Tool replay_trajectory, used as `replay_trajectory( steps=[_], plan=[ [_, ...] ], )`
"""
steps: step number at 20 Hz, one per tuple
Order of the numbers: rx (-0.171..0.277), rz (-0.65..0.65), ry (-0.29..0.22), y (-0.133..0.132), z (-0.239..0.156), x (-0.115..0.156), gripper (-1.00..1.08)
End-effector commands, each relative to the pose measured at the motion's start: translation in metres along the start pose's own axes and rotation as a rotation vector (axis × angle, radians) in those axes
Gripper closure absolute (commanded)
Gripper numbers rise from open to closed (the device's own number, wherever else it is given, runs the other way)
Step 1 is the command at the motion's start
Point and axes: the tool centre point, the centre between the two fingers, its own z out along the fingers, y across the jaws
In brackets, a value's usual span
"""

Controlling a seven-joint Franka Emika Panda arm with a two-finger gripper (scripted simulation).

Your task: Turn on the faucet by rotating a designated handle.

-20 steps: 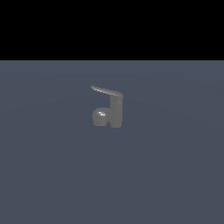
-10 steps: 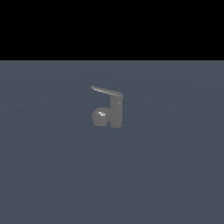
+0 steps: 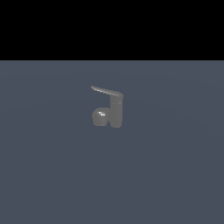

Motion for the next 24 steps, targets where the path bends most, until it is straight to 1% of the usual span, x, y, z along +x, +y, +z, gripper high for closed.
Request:
replay_trajectory(
  steps=[1, 13, 24],
  plan=[
    [0.005, 0.070, -0.008, -0.009, 0.011, 0.013, 1.08],
    [0.003, 0.405, -0.030, -0.050, 0.076, 0.072, 1.08],
    [-0.021, 0.713, -0.020, -0.080, 0.148, 0.119, 1.08]
  ],
)
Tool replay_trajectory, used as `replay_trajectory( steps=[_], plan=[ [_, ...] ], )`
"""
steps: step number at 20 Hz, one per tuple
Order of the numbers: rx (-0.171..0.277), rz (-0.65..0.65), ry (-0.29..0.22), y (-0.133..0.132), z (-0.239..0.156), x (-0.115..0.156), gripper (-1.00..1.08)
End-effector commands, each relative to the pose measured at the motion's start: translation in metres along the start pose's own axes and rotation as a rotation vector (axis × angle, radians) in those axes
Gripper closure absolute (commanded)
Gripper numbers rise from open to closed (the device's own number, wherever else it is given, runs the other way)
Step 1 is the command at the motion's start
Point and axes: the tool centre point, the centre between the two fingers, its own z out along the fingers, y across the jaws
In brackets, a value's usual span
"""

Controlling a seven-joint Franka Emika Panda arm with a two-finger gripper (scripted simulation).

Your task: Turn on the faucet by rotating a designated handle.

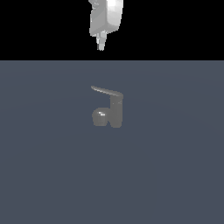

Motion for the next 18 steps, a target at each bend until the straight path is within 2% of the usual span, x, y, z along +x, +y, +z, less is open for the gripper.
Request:
replay_trajectory(
  steps=[1, 11, 18],
  plan=[
    [-0.003, 0.071, 0.007, -0.011, 0.017, 0.004, 1.08],
    [-0.012, 0.340, 0.054, -0.049, 0.090, 0.019, 1.08],
    [-0.010, 0.474, 0.088, -0.065, 0.130, 0.026, 1.08]
  ],
)
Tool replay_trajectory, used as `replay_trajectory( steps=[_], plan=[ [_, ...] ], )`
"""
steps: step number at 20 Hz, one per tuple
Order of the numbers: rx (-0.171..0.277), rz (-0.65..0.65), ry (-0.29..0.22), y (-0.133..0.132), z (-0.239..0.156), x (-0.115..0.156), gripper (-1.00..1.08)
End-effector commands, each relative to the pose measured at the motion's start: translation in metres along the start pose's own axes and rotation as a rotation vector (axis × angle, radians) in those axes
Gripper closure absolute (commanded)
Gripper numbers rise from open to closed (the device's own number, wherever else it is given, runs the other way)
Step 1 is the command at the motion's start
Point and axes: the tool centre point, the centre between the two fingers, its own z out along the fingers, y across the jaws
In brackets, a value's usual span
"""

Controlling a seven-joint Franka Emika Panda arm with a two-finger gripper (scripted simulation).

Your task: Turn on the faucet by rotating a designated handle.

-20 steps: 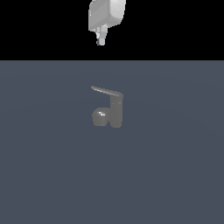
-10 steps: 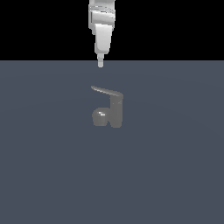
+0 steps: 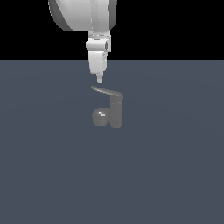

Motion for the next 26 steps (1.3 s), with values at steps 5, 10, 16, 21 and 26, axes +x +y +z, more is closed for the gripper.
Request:
replay_trajectory(
  steps=[5, 10, 16, 21, 26],
  plan=[
    [0.006, 0.082, 0.022, -0.010, 0.024, -0.002, 1.08],
    [0.008, 0.104, 0.028, -0.012, 0.031, -0.002, 1.08],
    [0.008, 0.104, 0.028, -0.009, 0.031, -0.003, 1.08],
    [0.008, 0.104, 0.028, 0.003, 0.032, -0.007, 1.08],
    [0.008, 0.104, 0.028, 0.017, 0.032, -0.011, 1.08]
  ],
)
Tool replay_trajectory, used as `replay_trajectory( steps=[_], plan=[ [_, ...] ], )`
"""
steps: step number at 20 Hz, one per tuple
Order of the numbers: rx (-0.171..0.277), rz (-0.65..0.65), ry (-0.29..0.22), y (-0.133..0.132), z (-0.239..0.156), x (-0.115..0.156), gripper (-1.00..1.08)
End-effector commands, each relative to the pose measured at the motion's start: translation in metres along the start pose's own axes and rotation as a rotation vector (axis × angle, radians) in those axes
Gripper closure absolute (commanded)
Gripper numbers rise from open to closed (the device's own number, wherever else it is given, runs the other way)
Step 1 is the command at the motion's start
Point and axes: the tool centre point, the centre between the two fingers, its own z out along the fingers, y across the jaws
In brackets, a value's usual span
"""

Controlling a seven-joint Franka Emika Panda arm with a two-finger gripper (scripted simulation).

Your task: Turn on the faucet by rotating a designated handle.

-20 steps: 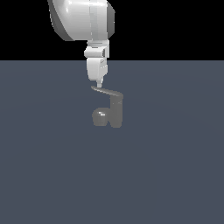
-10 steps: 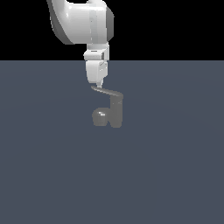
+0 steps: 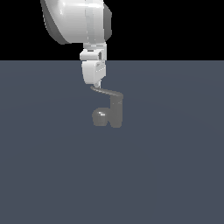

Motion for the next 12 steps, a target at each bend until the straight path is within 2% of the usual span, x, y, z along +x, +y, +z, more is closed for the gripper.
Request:
replay_trajectory(
  steps=[1, 12],
  plan=[
    [-0.004, 0.000, 0.001, 0.009, 0.000, -0.001, 1.08],
    [-0.003, 0.000, 0.001, 0.040, 0.000, -0.007, 1.08]
  ],
)
